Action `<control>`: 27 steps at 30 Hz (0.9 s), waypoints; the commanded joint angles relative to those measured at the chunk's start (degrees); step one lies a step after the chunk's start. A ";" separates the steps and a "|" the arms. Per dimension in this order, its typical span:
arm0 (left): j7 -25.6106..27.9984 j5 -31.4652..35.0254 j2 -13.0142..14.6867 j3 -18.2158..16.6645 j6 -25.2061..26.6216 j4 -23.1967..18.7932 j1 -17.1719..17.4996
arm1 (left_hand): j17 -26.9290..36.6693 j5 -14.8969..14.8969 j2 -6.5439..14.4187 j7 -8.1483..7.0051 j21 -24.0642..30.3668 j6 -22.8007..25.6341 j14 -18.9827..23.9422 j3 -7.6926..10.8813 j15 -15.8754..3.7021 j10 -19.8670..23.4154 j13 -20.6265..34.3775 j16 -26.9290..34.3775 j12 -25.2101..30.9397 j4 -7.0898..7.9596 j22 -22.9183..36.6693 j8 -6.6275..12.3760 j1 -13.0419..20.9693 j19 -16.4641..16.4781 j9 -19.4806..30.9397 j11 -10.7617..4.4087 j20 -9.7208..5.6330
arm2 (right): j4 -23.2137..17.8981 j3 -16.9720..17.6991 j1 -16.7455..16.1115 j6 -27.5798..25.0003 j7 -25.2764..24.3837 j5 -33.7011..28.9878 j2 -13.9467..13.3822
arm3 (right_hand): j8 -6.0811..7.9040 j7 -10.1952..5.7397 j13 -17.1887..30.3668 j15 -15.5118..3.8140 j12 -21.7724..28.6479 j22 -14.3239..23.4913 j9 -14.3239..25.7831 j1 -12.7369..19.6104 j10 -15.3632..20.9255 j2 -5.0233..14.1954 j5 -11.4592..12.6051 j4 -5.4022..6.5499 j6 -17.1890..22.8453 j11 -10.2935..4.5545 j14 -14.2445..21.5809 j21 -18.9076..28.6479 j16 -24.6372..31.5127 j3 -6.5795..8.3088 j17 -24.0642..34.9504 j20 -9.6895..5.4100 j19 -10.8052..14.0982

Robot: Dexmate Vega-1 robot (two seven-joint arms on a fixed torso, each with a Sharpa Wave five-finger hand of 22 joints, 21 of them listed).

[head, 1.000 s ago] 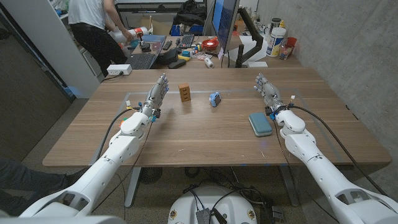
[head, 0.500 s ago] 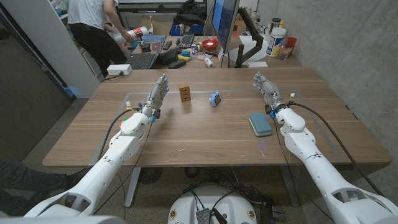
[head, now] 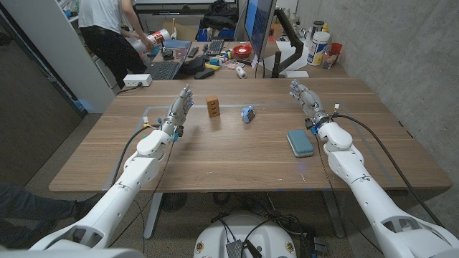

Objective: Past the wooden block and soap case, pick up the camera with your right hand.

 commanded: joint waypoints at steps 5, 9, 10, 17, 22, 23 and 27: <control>-0.20 0.37 0.52 -0.43 0.94 -1.53 0.59 | 0.25 0.49 0.46 -0.13 0.34 0.23 0.03 0.10 -0.08 0.05 0.09 0.21 0.57 -0.56 0.17 0.33 0.64 -0.46 0.34 0.17 -1.86 | 0.57 -0.42 0.32 3.83 0.15 -3.63 -0.24 | 0.44 -1.39 0.24 -0.44 0.36 0.28 0.30 1.99 1.64 0.45 -0.22 -1.34 1.86 -1.39 1.52 -0.57 0.16 0.81 0.12 -1.90 1.53; -0.10 0.56 0.47 -0.33 1.15 -1.33 0.33 | 0.24 0.58 0.55 0.03 0.59 1.12 0.72 0.00 -0.13 0.73 0.08 0.42 0.80 -0.64 0.15 0.62 0.74 0.21 0.34 0.45 -2.32 | 0.73 -0.81 0.61 4.61 -0.04 -4.56 -0.30 | 0.50 -1.77 0.24 -0.60 0.30 0.29 0.30 2.31 1.79 0.41 -0.31 -1.65 2.36 -1.53 1.92 -0.75 0.16 0.92 0.13 -1.89 1.65; -0.16 0.55 0.44 -0.30 1.21 -1.24 0.26 | 0.23 0.60 0.56 0.02 0.62 1.28 0.86 -0.03 -0.13 0.80 0.08 0.46 0.81 -0.66 0.14 0.67 0.77 0.30 0.34 0.38 -2.41 | 0.78 -0.91 0.69 4.78 -0.12 -4.81 -0.32 | 0.50 -1.80 0.24 -0.62 0.30 0.29 0.30 2.38 1.82 0.42 -0.31 -1.70 2.41 -1.45 1.96 -0.76 0.16 0.95 0.13 -1.93 1.68; -0.69 0.64 0.27 -0.09 0.96 -0.69 -0.12 | 0.23 0.66 0.60 0.08 0.64 1.62 1.05 -0.13 -0.15 1.12 0.07 0.45 0.89 -0.74 0.13 0.72 0.85 0.45 0.34 0.22 -2.58 | 1.47 -1.60 1.33 6.40 -0.58 -6.20 -0.16 | 0.57 -2.39 0.24 -0.75 0.15 0.30 0.29 2.83 1.84 0.39 -0.39 -2.12 3.10 -1.81 2.25 -0.94 0.07 1.12 0.15 -2.01 2.07; -1.04 0.55 0.04 -0.05 0.59 -0.34 -0.30 | 0.23 0.71 0.64 -0.02 0.59 1.87 1.11 -0.21 -0.10 1.08 0.07 0.43 0.83 -0.78 0.12 0.77 0.90 0.38 0.34 0.37 -2.33 | 2.07 -2.08 1.85 7.91 -0.48 -7.06 -0.28 | 0.47 -3.61 0.24 -0.71 -0.12 0.31 0.28 3.40 1.59 0.42 -0.49 -2.61 3.50 -2.68 2.66 -1.19 0.00 1.36 0.17 -1.89 2.36; -1.09 0.55 0.04 -0.03 0.57 -0.34 -0.32 | 0.23 0.71 0.65 -0.02 0.59 1.88 1.12 -0.22 -0.10 1.08 0.07 0.43 0.82 -0.78 0.12 0.76 0.91 0.40 0.34 0.38 -2.35 | 2.11 -2.15 1.93 8.10 -0.41 -7.13 -0.31 | 0.47 -3.69 0.23 -0.73 -0.14 0.31 0.28 3.50 1.59 0.44 -0.49 -2.69 3.56 -2.74 2.68 -1.22 -0.02 1.41 0.16 -1.86 2.39; -1.19 0.62 0.10 -0.02 0.59 -0.42 -0.43 | 0.22 0.74 0.66 -0.02 0.60 2.00 1.20 -0.27 -0.04 1.17 0.06 0.43 0.84 -0.81 0.11 0.77 0.94 0.46 0.34 0.58 -2.43 | 1.91 -2.48 2.15 8.43 -0.45 -7.79 -0.53 | 0.32 -3.89 0.23 -0.59 -0.22 0.31 0.27 3.83 1.60 0.42 -0.53 -2.97 3.48 -2.86 2.89 -1.36 -0.05 1.53 0.16 -1.84 2.49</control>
